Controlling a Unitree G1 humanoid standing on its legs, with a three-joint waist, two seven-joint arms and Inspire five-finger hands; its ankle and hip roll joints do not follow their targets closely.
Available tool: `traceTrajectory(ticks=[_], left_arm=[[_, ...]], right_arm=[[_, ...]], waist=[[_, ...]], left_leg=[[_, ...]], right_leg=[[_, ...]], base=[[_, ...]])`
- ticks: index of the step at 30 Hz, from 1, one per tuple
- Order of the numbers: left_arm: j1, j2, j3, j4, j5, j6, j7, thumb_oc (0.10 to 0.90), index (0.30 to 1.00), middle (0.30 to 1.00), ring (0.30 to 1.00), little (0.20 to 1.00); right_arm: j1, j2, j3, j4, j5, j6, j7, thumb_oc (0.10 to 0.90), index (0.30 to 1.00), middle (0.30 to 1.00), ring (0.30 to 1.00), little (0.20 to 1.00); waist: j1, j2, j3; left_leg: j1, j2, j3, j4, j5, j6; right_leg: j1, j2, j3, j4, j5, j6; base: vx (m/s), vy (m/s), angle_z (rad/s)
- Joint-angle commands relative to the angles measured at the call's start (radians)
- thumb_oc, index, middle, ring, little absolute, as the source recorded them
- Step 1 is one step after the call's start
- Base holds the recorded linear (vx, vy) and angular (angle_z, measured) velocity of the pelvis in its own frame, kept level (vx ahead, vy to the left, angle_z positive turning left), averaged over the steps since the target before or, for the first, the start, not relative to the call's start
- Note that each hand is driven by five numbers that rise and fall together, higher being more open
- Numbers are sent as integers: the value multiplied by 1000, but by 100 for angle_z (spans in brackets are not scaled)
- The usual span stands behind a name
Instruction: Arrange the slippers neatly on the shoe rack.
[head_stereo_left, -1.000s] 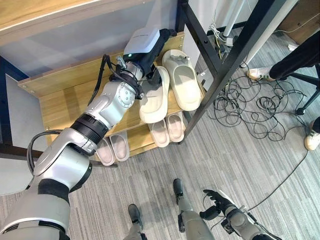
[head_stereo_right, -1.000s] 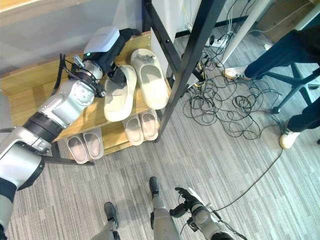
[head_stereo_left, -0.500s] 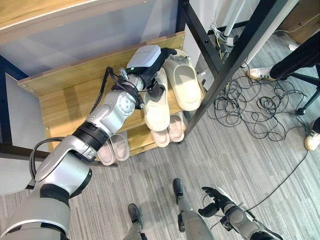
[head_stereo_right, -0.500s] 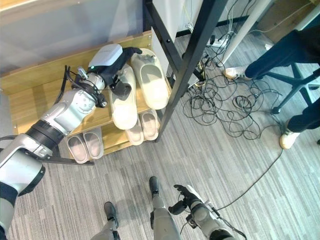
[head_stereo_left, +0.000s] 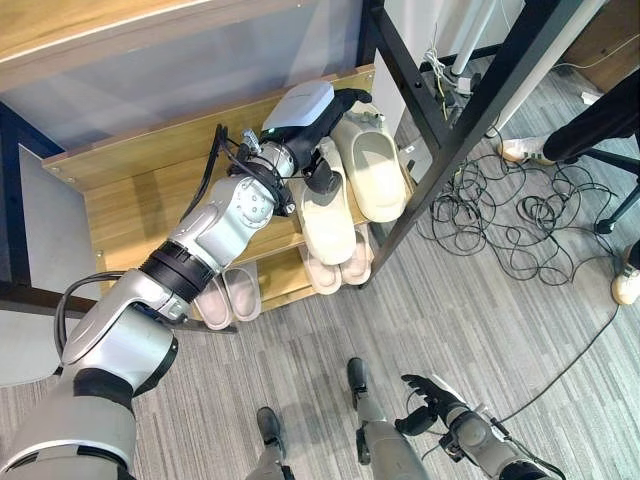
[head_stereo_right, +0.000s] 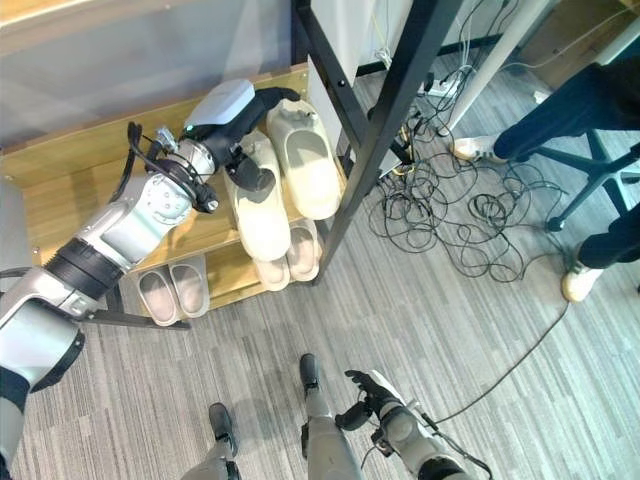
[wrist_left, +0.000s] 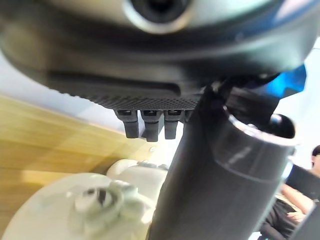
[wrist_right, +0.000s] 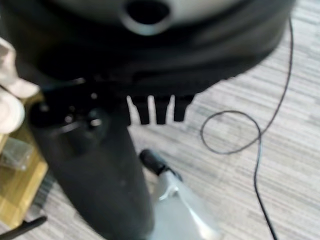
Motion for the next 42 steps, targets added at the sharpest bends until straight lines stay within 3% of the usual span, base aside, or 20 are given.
traceTrajectory(ticks=[1,14,18,22,35,38,42], left_arm=[[-73,43,88,-66,-35,-94,15,800,900,900,900,900],[-13,76,105,-115,-46,-96,-17,800,900,900,900,900],[23,95,119,-187,-132,-120,-45,800,900,900,900,900],[121,148,148,-331,-294,-169,-59,800,900,900,900,900],[570,214,333,-633,-509,-201,-143,800,900,900,900,900],[720,189,376,-666,-550,-198,-177,800,900,900,900,900],[879,96,387,-677,-611,-205,-214,800,900,900,900,900]], right_arm=[[24,0,-8,-1,-10,-9,7,800,900,900,900,900],[31,-4,-9,-4,-23,-8,12,800,900,900,900,900],[39,-7,-13,-14,-32,-10,10,800,900,900,900,900],[59,-9,-22,-22,-48,-14,6,800,900,900,900,900],[135,-25,-69,-33,-95,-25,-6,800,900,900,900,900],[153,-19,-74,-28,-105,-27,-3,800,900,900,900,900],[165,-15,-82,-17,-110,-34,-8,800,900,900,900,900]], waist=[[6,-35,-55],[14,-37,-56],[18,-37,-58],[27,-36,-63],[50,-42,-75],[53,-48,-82],[52,-58,-89]], left_leg=[[-13,-37,-41,2,-2,16],[-14,-37,-44,2,0,15],[-13,-36,-44,2,1,15],[-3,-35,-38,2,0,15],[45,-33,-32,2,-12,13],[66,-33,-30,2,-18,12],[92,-32,-30,2,-27,13]], right_leg=[[74,-34,-38,11,-123,86],[75,-32,-46,11,-122,85],[79,-31,-46,11,-122,84],[88,-31,-48,10,-124,83],[142,-22,-58,8,-139,79],[162,-20,-60,8,-143,77],[188,-18,-61,9,-149,75]], base=[[0,0,0],[-12,-1,3],[0,0,0],[0,0,0],[0,0,0],[0,0,0],[6,0,1]])
